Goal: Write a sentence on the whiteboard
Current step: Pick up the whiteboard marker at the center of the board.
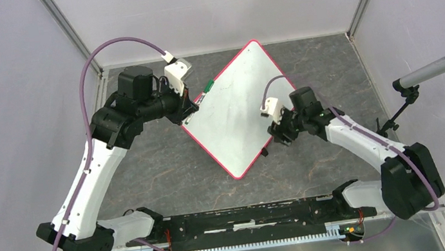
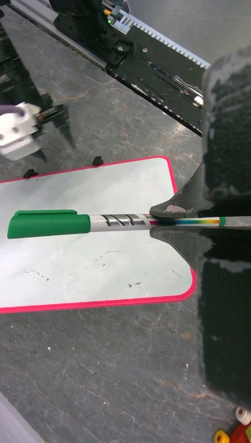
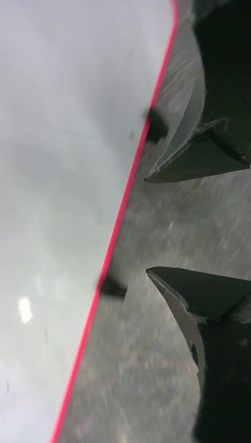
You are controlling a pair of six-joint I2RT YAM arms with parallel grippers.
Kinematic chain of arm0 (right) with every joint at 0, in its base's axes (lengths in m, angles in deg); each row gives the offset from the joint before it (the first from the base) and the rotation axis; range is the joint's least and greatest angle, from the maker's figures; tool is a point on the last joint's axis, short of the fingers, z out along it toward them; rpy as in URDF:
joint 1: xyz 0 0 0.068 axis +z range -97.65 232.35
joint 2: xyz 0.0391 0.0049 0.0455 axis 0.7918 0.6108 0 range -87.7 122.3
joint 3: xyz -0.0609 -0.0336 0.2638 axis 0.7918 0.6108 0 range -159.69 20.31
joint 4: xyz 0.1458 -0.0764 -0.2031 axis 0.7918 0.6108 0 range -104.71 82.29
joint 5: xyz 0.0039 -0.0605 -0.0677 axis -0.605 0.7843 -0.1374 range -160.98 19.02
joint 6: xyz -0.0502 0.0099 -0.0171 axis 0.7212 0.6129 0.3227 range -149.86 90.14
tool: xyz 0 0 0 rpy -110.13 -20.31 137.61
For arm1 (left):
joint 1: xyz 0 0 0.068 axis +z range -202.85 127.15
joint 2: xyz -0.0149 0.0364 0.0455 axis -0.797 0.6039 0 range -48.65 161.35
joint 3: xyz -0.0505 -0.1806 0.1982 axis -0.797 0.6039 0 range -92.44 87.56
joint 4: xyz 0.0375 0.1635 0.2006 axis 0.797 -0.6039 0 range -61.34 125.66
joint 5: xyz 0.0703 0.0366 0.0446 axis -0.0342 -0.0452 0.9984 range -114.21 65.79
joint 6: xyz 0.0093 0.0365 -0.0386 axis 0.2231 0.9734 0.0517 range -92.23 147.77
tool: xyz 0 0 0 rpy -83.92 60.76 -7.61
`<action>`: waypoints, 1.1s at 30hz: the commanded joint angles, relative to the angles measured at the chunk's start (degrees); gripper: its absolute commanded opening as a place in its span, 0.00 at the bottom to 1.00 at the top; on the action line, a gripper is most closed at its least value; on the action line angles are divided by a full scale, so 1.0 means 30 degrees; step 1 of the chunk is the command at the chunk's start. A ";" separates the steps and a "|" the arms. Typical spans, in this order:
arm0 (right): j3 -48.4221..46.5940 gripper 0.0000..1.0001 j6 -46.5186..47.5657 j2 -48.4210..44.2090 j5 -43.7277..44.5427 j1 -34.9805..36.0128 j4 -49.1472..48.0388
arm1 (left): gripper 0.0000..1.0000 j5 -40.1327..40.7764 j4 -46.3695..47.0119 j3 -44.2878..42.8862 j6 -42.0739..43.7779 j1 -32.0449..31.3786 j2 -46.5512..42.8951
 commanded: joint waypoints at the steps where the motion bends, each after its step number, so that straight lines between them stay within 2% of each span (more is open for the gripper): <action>1: -0.1688 0.63 0.0938 0.1111 0.1926 -0.2213 0.0890 | 0.02 -0.0761 0.0368 -0.0776 -0.1369 0.0149 0.0139; 8: -0.2813 0.55 0.1341 0.3408 0.4232 -0.3606 0.0396 | 0.02 -0.0662 0.0430 -0.0968 -0.1372 0.0202 0.0315; 17: -0.3481 0.54 0.1491 0.5487 0.4815 -0.3934 -0.0702 | 0.02 -0.0513 0.0433 -0.0828 -0.1357 0.0273 0.0068; 23: -0.3536 0.53 0.0944 0.6287 0.3833 -0.3975 -0.1643 | 0.02 -0.0464 0.0488 -0.0796 -0.1314 0.0305 0.0022; 31: -0.2730 0.35 -0.0177 0.6410 0.2917 -0.3973 -0.2233 | 0.02 -0.0244 0.0617 -0.0915 -0.1320 0.0318 0.0349; 33: -0.2245 0.25 -0.0420 0.6051 0.2713 -0.3934 -0.2309 | 0.02 -0.0250 0.0683 -0.0836 -0.1359 0.0316 0.0324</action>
